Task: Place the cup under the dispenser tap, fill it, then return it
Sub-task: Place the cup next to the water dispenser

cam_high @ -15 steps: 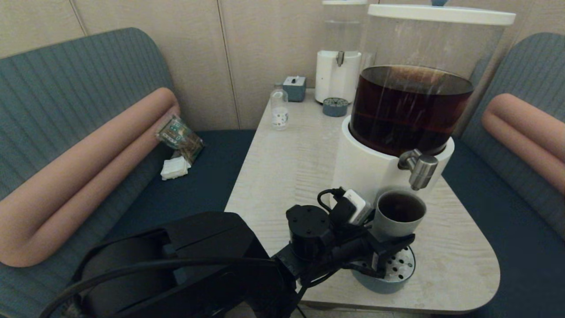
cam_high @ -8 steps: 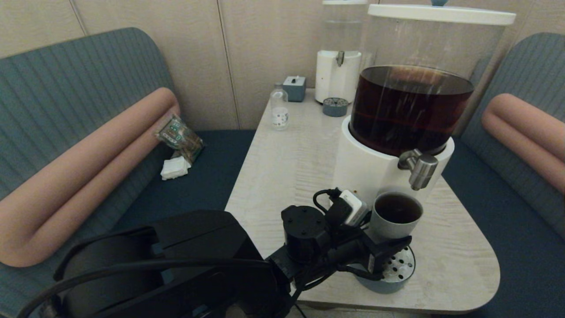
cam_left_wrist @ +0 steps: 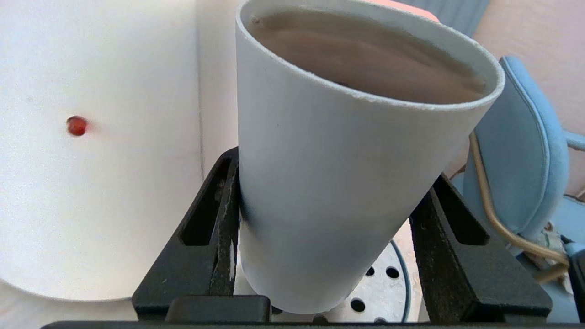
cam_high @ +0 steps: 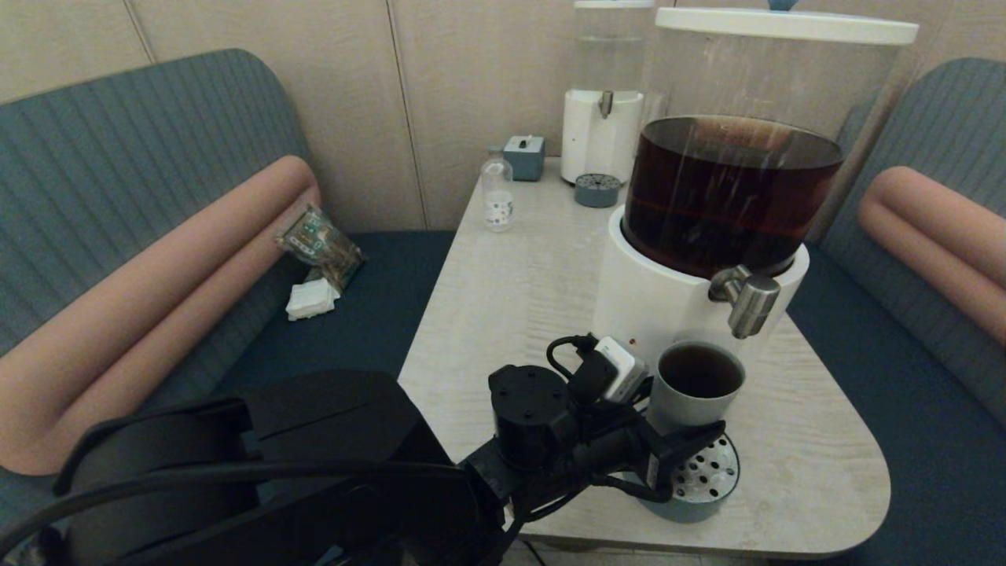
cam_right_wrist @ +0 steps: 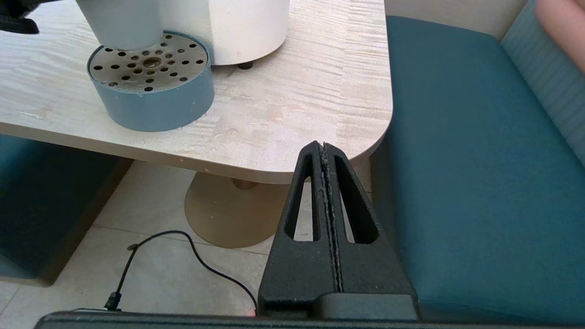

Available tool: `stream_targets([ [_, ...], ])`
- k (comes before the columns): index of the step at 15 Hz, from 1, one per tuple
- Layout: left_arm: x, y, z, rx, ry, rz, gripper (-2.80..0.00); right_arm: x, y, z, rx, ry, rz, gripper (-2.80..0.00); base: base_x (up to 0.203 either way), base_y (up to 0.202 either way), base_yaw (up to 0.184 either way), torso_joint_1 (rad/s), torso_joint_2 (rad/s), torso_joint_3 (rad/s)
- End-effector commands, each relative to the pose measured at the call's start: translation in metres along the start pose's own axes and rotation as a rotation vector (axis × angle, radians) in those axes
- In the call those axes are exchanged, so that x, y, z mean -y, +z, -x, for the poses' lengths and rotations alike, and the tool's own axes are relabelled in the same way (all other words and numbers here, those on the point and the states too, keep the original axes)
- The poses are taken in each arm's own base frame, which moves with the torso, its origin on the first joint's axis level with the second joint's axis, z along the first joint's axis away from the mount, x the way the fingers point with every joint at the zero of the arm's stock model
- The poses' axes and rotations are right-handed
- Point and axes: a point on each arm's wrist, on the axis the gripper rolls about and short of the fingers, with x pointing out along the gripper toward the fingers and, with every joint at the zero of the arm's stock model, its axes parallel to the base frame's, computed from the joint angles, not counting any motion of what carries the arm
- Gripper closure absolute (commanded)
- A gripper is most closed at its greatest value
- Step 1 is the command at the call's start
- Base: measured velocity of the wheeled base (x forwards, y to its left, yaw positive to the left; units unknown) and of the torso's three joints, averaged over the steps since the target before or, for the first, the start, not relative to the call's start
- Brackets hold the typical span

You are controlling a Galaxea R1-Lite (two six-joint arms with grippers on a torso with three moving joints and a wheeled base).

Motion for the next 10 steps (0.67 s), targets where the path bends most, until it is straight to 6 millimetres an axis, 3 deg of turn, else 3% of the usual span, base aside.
stream_targets([
  [1,-0.001,0.004,0.003,0.013,0.001,-0.003,0.0,0.0,0.0,0.0,0.0,0.001,0.001,0.0,0.0,0.0,0.0,0.0,0.0,0.0],
  [10,-0.016,0.017,0.021,0.022,0.054,0.002,0.0,0.0,0.0,0.0,0.0,0.001,0.001,0.0,0.0,0.0,0.0,0.0,0.0,0.0],
])
